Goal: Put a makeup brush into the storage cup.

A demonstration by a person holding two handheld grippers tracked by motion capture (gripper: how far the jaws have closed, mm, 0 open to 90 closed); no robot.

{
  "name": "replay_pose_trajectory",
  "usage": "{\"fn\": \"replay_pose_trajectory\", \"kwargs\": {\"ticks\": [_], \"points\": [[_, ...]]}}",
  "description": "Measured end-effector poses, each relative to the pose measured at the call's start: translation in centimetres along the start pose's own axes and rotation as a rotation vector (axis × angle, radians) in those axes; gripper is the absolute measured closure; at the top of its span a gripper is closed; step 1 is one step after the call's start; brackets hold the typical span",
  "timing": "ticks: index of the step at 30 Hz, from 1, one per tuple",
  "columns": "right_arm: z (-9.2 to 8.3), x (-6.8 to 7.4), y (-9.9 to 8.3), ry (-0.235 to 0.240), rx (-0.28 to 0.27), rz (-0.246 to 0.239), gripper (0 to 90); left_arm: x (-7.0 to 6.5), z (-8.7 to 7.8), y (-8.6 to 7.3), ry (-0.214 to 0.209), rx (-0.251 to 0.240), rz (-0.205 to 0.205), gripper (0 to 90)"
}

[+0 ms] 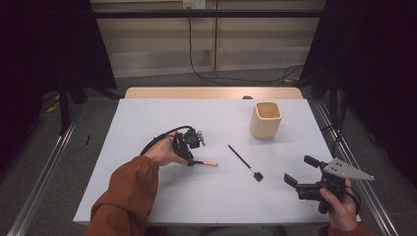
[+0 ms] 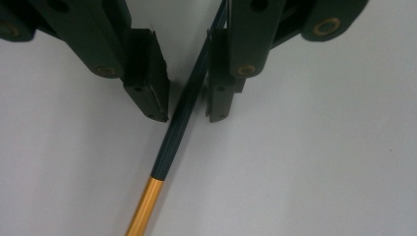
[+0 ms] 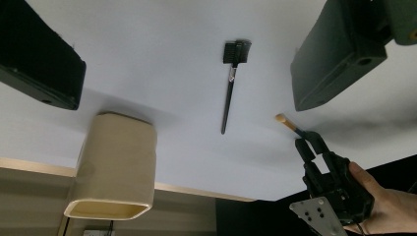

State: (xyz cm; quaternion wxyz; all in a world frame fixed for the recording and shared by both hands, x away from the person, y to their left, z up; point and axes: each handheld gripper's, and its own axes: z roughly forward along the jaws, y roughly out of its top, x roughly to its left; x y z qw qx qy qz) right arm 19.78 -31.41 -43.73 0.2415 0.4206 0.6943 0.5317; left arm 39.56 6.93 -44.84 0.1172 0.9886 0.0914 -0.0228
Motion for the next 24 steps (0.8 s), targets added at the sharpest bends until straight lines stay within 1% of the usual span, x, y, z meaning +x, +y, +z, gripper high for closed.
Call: {"fn": "replay_pose_trajectory", "kwargs": {"ticks": [1, 2, 4, 5, 6, 7, 8, 9, 12, 14, 15, 16, 17, 18, 19, 21, 22, 23, 24], "points": [[0.01, 0.01, 0.00, 0.000, 0.000, -0.001, 0.0, -0.01, 0.06, 0.01, -0.004, -0.007, -0.017, 73.1], [0.01, 0.02, 0.00, 0.002, 0.001, -0.002, 0.0, 0.16, -0.01, 0.02, -0.007, 0.004, -0.004, 74.8], [-0.01, 0.03, 0.00, 0.004, 0.001, -0.002, 0.0, 0.19, 0.01, 0.02, -0.001, 0.003, -0.004, 76.2], [-0.08, 0.04, -0.01, 0.003, -0.003, -0.001, 0.0, 0.11, 0.04, 0.11, 0.000, 0.002, -0.017, 79.4], [-0.08, 0.04, -0.01, 0.003, -0.003, -0.001, 0.0, 0.11, 0.04, 0.11, 0.000, 0.002, -0.017, 81.3], [-0.08, 0.03, -0.01, 0.002, -0.003, 0.000, 0.0, 0.10, 0.01, 0.16, -0.006, 0.011, -0.006, 81.3], [-0.07, 0.00, -0.03, 0.000, -0.002, 0.000, 0.0, 0.02, 0.02, 0.19, 0.000, 0.015, -0.005, 83.8], [-0.05, 0.00, -0.03, -0.001, -0.001, 0.000, 0.0, 0.03, 0.05, 0.17, -0.007, 0.007, -0.019, 83.8], [-0.02, 0.01, -0.03, 0.000, 0.003, -0.003, 0.0, 0.19, 0.01, 0.12, -0.015, 0.005, -0.031, 83.9], [-0.01, 0.01, -0.04, -0.001, 0.004, -0.005, 0.0, 0.30, -0.03, 0.11, -0.011, 0.009, -0.025, 83.9], [-0.01, 0.01, -0.04, 0.000, 0.005, -0.005, 0.0, 0.18, 0.01, 0.08, -0.012, -0.002, -0.045, 83.9], [-0.02, 0.01, -0.04, -0.001, 0.005, -0.004, 0.0, 0.23, -0.02, 0.08, -0.012, -0.002, -0.044, 83.9], [-0.02, 0.02, -0.04, -0.001, 0.005, -0.004, 0.0, 0.24, -0.04, 0.02, -0.017, -0.005, -0.056, 83.9], [-0.03, 0.00, -0.05, -0.002, 0.005, -0.004, 0.0, 0.34, -0.13, 0.01, -0.019, 0.002, -0.050, 83.9], [-0.03, 0.00, -0.05, -0.002, 0.004, -0.004, 0.0, 0.25, -0.07, -0.06, -0.022, -0.015, -0.074, 83.9], [-0.05, -0.02, -0.05, -0.002, 0.004, -0.005, 0.0, 0.41, -0.16, -0.15, -0.026, -0.014, -0.070, 83.9], [-0.03, -0.02, -0.05, -0.002, 0.003, -0.001, 0.0, 0.43, -0.18, -0.18, -0.026, -0.018, -0.079, 84.0], [-0.02, -0.02, -0.05, -0.002, 0.003, -0.001, 0.0, 0.43, -0.18, -0.18, -0.026, -0.018, -0.079, 84.0], [-0.02, -0.03, -0.05, -0.002, 0.005, -0.003, 0.0, 0.51, -0.27, -0.19, -0.042, -0.034, -0.093, 84.0]]}}
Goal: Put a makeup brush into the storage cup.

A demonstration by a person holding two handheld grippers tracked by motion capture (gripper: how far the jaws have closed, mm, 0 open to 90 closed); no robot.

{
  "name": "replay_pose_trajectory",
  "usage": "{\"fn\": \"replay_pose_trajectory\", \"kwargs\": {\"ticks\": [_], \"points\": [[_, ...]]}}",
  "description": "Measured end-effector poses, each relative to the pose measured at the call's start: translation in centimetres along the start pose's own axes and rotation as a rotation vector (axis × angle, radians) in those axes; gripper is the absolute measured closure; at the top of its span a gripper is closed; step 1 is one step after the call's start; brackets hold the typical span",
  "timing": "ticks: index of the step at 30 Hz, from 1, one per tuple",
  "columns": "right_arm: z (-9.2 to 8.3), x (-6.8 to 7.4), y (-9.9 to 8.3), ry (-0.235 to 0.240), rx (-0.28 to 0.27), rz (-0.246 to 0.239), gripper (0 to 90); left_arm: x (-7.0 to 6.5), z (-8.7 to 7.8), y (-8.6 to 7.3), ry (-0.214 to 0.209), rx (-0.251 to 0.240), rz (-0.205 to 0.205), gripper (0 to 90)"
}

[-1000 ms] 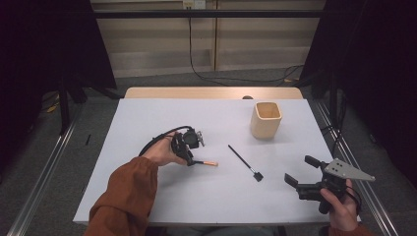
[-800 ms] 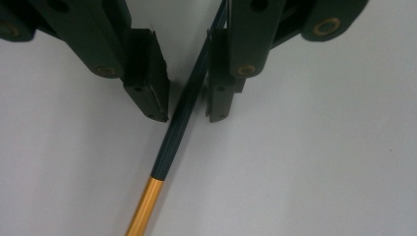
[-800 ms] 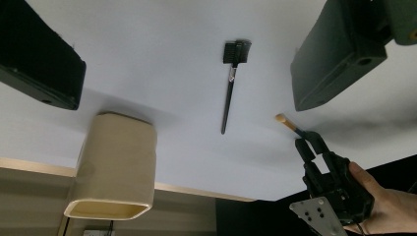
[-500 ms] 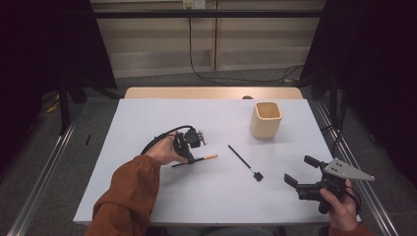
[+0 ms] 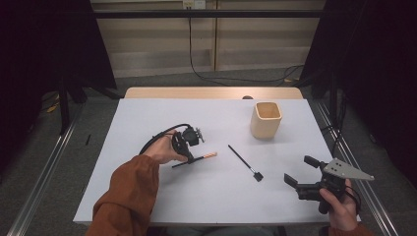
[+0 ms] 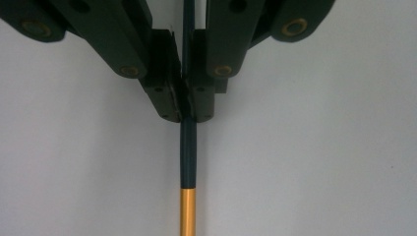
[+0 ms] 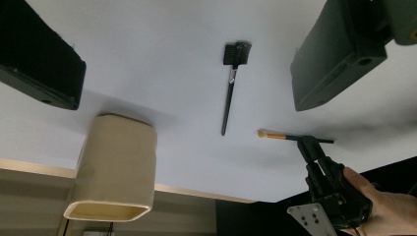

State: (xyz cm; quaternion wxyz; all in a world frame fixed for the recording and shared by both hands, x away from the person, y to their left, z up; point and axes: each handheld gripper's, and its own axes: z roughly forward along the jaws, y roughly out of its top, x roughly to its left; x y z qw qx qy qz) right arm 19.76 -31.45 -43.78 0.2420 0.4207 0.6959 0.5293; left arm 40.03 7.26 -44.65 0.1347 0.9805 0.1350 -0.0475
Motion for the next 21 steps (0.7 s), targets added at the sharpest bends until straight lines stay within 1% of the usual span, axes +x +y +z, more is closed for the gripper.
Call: {"fn": "replay_pose_trajectory", "kwargs": {"ticks": [1, 2, 3, 5, 6, 8, 10, 11, 12, 14, 15, 16, 17, 18, 19, 21], "points": [[0.0, 0.0, 0.0, 0.000, 0.000, 0.000, 0.0, 0.0, -0.1, 0.0, 0.002, -0.004, -0.001, 84.0], [0.0, 0.0, 0.0, 0.000, 0.000, 0.000, 0.0, -0.1, -0.1, 0.0, -0.003, -0.021, -0.021, 84.0], [0.0, 0.0, 0.0, 0.000, 0.000, 0.000, 0.0, -0.1, -0.2, 0.0, -0.014, -0.024, -0.020, 84.0], [0.0, 0.0, 0.0, -0.001, -0.001, 0.000, 0.0, -0.1, -0.3, 0.1, -0.012, -0.024, -0.024, 84.0], [0.0, 0.0, 0.0, -0.001, -0.001, 0.000, 0.0, -0.3, -0.4, 0.0, -0.014, -0.059, -0.063, 84.0], [0.0, 0.0, 0.0, -0.001, -0.001, 0.000, 0.0, -0.1, -1.0, -0.1, -0.019, -0.076, -0.063, 84.0], [0.0, 0.1, 0.0, 0.004, 0.003, -0.002, 0.0, 0.0, -1.4, -0.2, -0.013, -0.097, -0.072, 84.0], [0.0, 0.1, 0.0, 0.004, 0.001, -0.003, 0.0, 0.0, -1.6, -0.3, -0.019, -0.115, -0.080, 84.0], [0.0, 0.1, 0.0, 0.003, 0.001, -0.004, 0.0, 0.0, -1.9, -0.4, -0.017, -0.124, -0.078, 84.0], [0.0, 0.0, 0.0, -0.001, 0.001, 0.000, 0.0, 0.0, -2.3, -0.7, -0.014, -0.157, -0.092, 84.0], [0.0, 0.0, 0.0, -0.001, 0.001, 0.000, 0.0, 0.0, -2.3, -0.7, -0.014, -0.157, -0.092, 84.0], [0.0, 0.0, 0.0, -0.001, 0.001, 0.001, 0.0, 0.1, -2.5, -0.8, -0.009, -0.170, -0.092, 84.0], [0.0, 0.1, 0.0, -0.001, 0.002, -0.002, 0.0, 0.1, -2.7, -1.0, -0.012, -0.195, -0.098, 83.9], [0.0, 0.1, 0.0, -0.001, 0.002, -0.002, 0.0, 0.1, -2.7, -1.0, -0.012, -0.195, -0.098, 84.0], [0.0, 0.1, 0.0, 0.000, 0.001, -0.001, 0.0, 0.0, -2.9, -1.2, -0.010, -0.220, -0.108, 84.0], [0.0, 0.1, 0.0, -0.003, 0.000, -0.003, 0.0, -0.1, -3.1, -1.3, -0.003, -0.229, -0.117, 83.9]]}}
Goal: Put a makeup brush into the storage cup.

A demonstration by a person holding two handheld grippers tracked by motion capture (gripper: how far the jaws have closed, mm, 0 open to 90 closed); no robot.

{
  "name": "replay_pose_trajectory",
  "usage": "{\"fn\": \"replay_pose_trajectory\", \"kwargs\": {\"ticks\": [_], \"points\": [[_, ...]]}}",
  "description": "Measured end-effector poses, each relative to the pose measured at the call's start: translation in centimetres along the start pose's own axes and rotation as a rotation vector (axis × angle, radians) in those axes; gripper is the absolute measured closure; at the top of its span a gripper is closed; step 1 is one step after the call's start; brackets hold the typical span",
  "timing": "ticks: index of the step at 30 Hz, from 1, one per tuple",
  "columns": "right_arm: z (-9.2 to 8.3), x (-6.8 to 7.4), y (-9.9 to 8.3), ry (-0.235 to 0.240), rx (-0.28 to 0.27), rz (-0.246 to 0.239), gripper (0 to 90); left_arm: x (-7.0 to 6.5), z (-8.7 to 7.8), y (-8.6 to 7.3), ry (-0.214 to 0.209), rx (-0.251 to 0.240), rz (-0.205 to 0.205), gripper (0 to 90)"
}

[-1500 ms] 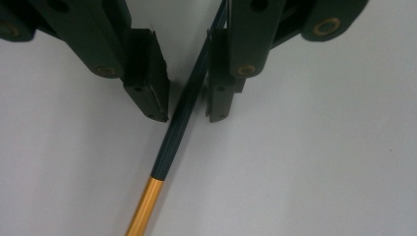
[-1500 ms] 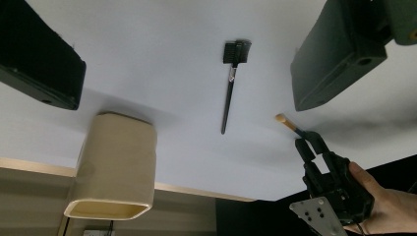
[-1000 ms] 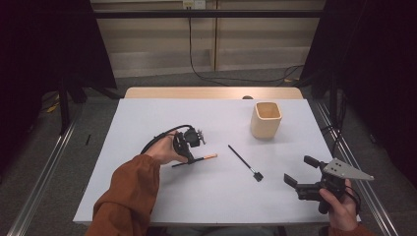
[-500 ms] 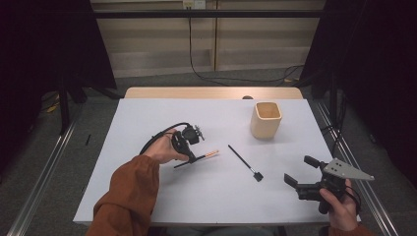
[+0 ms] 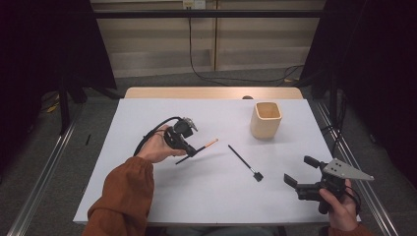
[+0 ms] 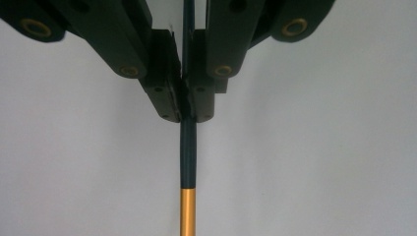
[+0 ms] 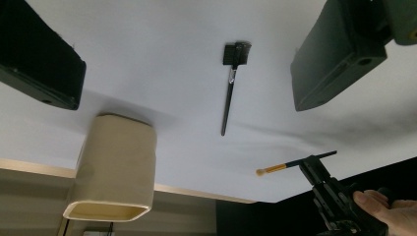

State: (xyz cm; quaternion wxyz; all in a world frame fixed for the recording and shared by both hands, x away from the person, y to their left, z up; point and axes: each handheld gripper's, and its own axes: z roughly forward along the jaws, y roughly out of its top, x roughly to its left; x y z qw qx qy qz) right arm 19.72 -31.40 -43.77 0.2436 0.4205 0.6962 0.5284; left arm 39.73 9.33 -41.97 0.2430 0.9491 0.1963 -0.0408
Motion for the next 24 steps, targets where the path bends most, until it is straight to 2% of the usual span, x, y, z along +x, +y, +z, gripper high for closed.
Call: {"fn": "replay_pose_trajectory", "kwargs": {"ticks": [6, 7, 8, 9, 10, 12, 13, 17, 19, 21, 22, 24], "points": [[0.0, 0.0, 0.0, 0.001, 0.000, -0.001, 0.0, 0.0, -0.5, -0.4, 0.006, -0.042, -0.016, 83.9], [0.0, 0.0, 0.0, 0.000, -0.001, 0.001, 0.0, 0.0, -0.6, -0.6, 0.000, -0.054, -0.041, 83.9], [0.0, 0.0, 0.0, 0.000, 0.000, -0.001, 0.0, 0.0, -0.6, -0.6, 0.000, -0.054, -0.041, 83.9], [0.0, 0.0, 0.0, 0.000, 0.001, -0.001, 0.0, 0.1, -0.6, -0.8, 0.024, -0.042, -0.050, 83.9], [0.0, 0.0, 0.0, 0.000, 0.001, 0.000, 0.0, 0.3, -0.6, -0.9, 0.037, -0.027, -0.042, 84.0], [0.0, 0.0, 0.0, 0.000, 0.001, -0.001, 0.0, 0.3, -0.6, -1.0, 0.045, -0.028, -0.048, 84.0], [0.0, 0.1, 0.0, -0.002, 0.000, 0.000, 0.0, 0.3, -0.8, -1.2, 0.044, -0.058, -0.071, 84.0], [0.0, 0.0, 0.0, -0.006, -0.001, 0.001, 0.0, 0.4, -1.2, -1.5, 0.040, -0.071, -0.070, 83.9], [0.0, 0.0, 0.0, -0.006, -0.001, 0.000, 0.0, 0.3, -1.4, -1.7, 0.044, -0.093, -0.073, 83.9], [-0.1, 0.0, 0.0, -0.005, -0.001, -0.004, 0.0, 0.2, -1.8, -2.2, 0.042, -0.140, -0.079, 83.9], [0.0, 0.0, 0.0, -0.005, -0.001, -0.001, 0.0, 0.1, -1.8, -2.4, 0.041, -0.166, -0.097, 83.9], [0.0, 0.1, 0.0, -0.001, -0.001, -0.002, 0.0, 0.1, -1.8, -2.5, 0.036, -0.183, -0.108, 83.9]]}}
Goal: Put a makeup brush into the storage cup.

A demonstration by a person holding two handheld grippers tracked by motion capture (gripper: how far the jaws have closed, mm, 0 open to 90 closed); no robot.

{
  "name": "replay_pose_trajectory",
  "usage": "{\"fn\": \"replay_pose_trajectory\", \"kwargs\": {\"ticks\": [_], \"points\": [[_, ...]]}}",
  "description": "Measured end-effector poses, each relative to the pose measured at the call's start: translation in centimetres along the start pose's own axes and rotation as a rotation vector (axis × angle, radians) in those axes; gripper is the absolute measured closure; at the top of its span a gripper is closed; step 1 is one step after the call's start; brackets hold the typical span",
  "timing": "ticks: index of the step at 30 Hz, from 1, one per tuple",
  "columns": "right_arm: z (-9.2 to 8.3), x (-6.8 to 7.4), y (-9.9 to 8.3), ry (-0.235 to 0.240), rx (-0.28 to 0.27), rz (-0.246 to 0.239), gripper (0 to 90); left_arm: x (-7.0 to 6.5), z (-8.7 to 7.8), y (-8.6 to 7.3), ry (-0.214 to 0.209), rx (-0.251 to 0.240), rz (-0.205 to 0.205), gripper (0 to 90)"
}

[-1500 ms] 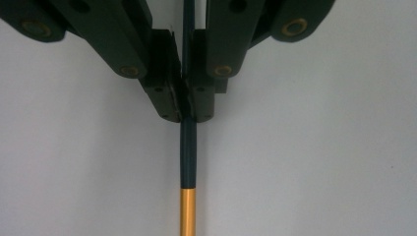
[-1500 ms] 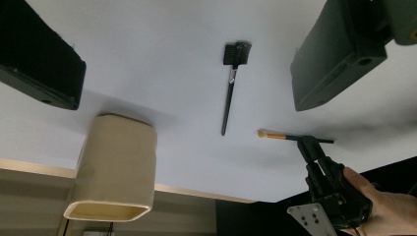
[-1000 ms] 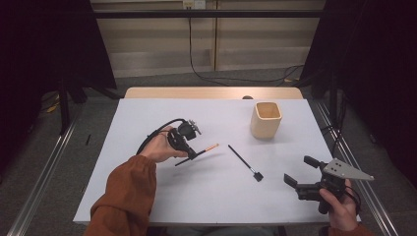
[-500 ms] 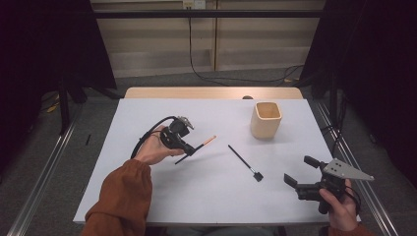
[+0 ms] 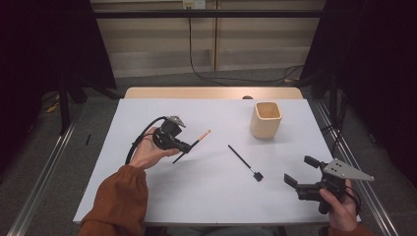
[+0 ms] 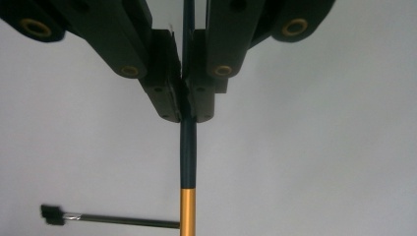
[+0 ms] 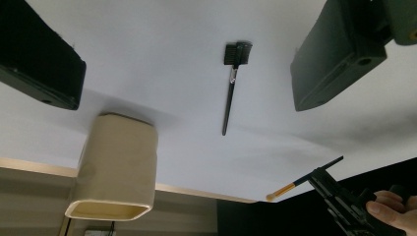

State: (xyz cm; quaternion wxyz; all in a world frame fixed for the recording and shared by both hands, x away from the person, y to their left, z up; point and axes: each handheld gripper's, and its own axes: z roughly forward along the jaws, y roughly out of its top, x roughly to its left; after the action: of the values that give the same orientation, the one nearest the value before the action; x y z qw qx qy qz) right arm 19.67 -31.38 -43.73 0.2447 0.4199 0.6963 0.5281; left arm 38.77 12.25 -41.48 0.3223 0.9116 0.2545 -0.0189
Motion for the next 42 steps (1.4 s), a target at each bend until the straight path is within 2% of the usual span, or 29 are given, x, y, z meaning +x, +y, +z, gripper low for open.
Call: {"fn": "replay_pose_trajectory", "kwargs": {"ticks": [3, 4, 8, 12, 13, 14, 15, 16, 17, 18, 20, 28, 29, 30, 36, 42], "points": [[0.0, 0.0, 0.0, 0.000, 0.001, 0.000, 0.0, -0.1, -0.4, -0.5, 0.025, -0.040, -0.005, 83.9], [0.0, 0.0, 0.0, 0.000, 0.001, 0.000, 0.0, 0.1, -0.5, -0.8, 0.019, -0.041, -0.016, 83.9], [0.0, 0.0, 0.0, -0.001, 0.000, 0.000, 0.0, 0.7, -0.7, -2.0, 0.052, -0.042, -0.057, 84.0], [0.0, 0.0, 0.0, -0.002, 0.001, 0.000, 0.0, 0.8, -1.1, -2.5, 0.052, -0.045, -0.055, 83.9], [0.0, 0.1, 0.0, -0.002, 0.001, 0.003, 0.0, 0.7, -1.3, -2.5, 0.048, -0.058, -0.048, 83.9], [0.0, 0.1, 0.0, -0.002, 0.001, 0.001, 0.0, 0.5, -1.6, -2.7, 0.027, -0.106, -0.051, 83.9], [0.0, 0.1, 0.0, -0.003, 0.002, 0.002, 0.0, 0.4, -1.8, -2.7, 0.019, -0.131, -0.048, 83.9], [0.0, 0.1, 0.0, -0.003, 0.002, 0.002, 0.0, 0.4, -1.8, -2.7, 0.019, -0.131, -0.048, 83.9], [0.0, 0.1, 0.0, -0.004, 0.002, 0.002, 0.0, 0.2, -1.9, -2.8, 0.005, -0.164, -0.042, 83.9], [0.0, 0.1, 0.0, -0.003, 0.000, 0.003, 0.0, 0.0, -2.0, -2.9, 0.010, -0.184, -0.038, 83.9], [0.0, 0.2, 0.1, 0.001, -0.005, -0.001, 0.0, -0.3, -2.1, -3.2, -0.007, -0.238, -0.046, 83.9], [-0.1, 0.1, 0.0, 0.001, -0.006, 0.003, 0.0, -1.2, -2.2, -3.8, -0.023, -0.318, -0.045, 83.9], [0.0, 0.1, 0.0, 0.001, -0.006, 0.003, 0.0, -1.1, -2.2, -4.0, -0.033, -0.328, -0.044, 83.9], [0.0, 0.1, 0.0, 0.002, -0.004, 0.000, 0.0, -1.4, -2.2, -4.3, -0.073, -0.367, -0.067, 83.9], [0.0, 0.1, 0.0, 0.001, -0.005, 0.001, 0.0, -2.3, -2.6, -4.1, -0.055, -0.404, -0.022, 83.9], [-0.1, 0.1, 0.0, -0.001, -0.005, 0.005, 0.0, -2.9, -2.6, -4.2, -0.058, -0.470, -0.016, 83.9]]}}
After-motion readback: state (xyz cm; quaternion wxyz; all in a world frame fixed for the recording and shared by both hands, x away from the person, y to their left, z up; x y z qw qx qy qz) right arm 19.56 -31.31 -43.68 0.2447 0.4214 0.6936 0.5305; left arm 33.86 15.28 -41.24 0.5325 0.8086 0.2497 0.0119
